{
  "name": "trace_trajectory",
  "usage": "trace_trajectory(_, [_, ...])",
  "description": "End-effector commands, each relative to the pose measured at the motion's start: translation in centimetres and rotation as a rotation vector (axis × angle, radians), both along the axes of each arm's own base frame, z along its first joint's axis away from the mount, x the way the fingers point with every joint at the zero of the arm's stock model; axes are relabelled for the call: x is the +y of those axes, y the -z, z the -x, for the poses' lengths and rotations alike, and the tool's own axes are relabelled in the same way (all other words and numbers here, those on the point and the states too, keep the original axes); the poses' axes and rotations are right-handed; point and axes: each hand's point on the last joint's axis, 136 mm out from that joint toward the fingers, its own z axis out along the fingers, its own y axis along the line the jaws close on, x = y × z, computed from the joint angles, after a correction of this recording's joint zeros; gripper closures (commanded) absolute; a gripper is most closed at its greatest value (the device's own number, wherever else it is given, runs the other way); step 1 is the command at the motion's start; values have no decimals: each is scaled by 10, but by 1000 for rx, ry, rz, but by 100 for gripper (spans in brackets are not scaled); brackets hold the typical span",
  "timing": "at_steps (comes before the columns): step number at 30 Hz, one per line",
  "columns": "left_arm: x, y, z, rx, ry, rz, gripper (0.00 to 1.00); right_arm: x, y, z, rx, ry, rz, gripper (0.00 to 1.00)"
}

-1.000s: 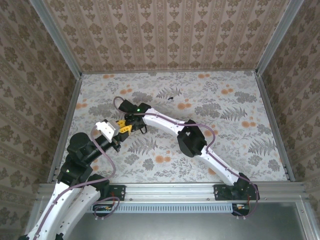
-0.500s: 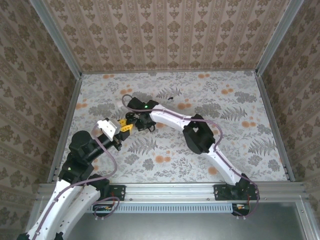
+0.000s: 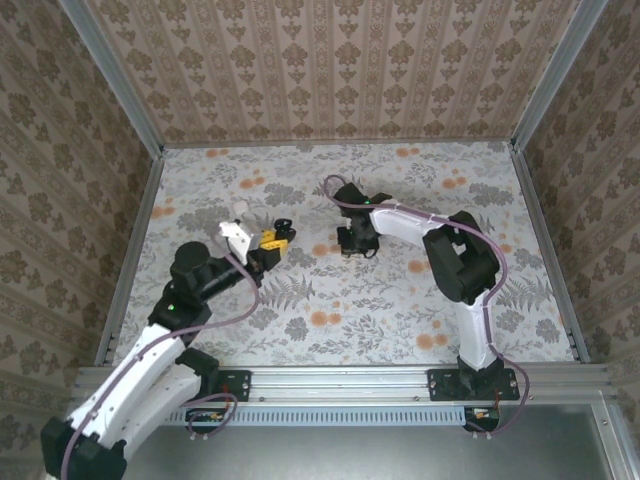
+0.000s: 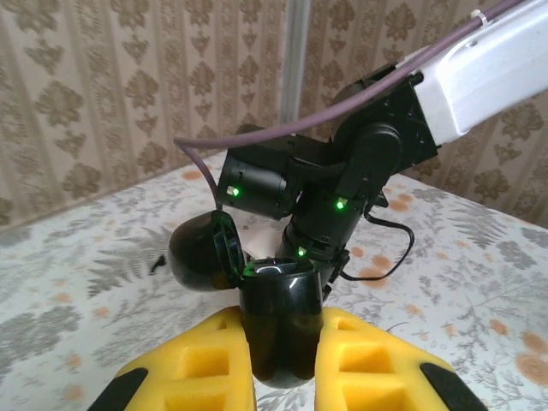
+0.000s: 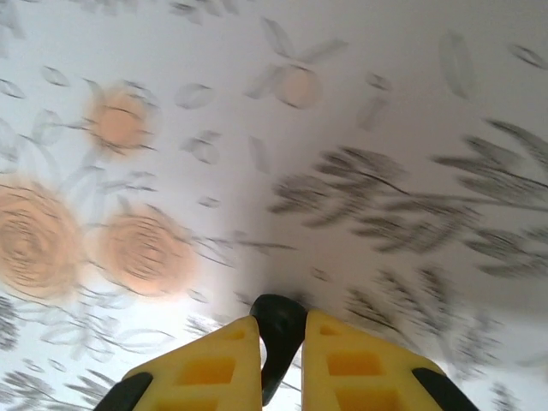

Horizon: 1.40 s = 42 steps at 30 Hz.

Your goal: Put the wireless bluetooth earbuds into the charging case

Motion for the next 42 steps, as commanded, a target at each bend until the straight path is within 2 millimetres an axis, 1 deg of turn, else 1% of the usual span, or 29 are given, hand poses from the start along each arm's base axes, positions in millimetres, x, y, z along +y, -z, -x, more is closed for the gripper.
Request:
trace_trajectory(1, [-25,-30,7,-85,103,49,100,-13,-6,10,12,-20,-21,83])
trace_trajectory(2, [-31,-29,7,-90,119,32,100,-17,-7,11,19,-25,-15,81])
trace_trajectory(5, [-47,-28,6,-105,159,-2,100,-25,-13,12,28,-37,10,67])
trace_trajectory(7, [-54,-29,5,-109,170,-14,100,-28,-21,11,21,-39,22,62])
trace_trajectory(12, [-62,-26,2,-112,180,-28,100,-24,-52,6,-8,-33,-3,57])
trace_trajectory(15, [-64,-23,0,-107,181,-34,100,-18,-62,5,-10,-48,-26,56])
trace_trajectory(17, [-64,-22,0,-105,182,-37,100,-14,-64,4,-4,-78,-36,56])
trace_trajectory(20, [-63,-20,-1,-105,173,-43,100,-12,-59,4,17,-128,-15,56])
trace_trajectory(27, [-60,-17,0,-98,160,-55,100,-14,-45,6,62,-244,109,56])
trace_trajectory(35, [-60,-17,-1,-100,158,-66,100,-14,-31,6,104,-289,172,57])
trace_trajectory(42, [-62,-11,-2,-89,162,-74,100,-23,-16,5,127,-299,235,57])
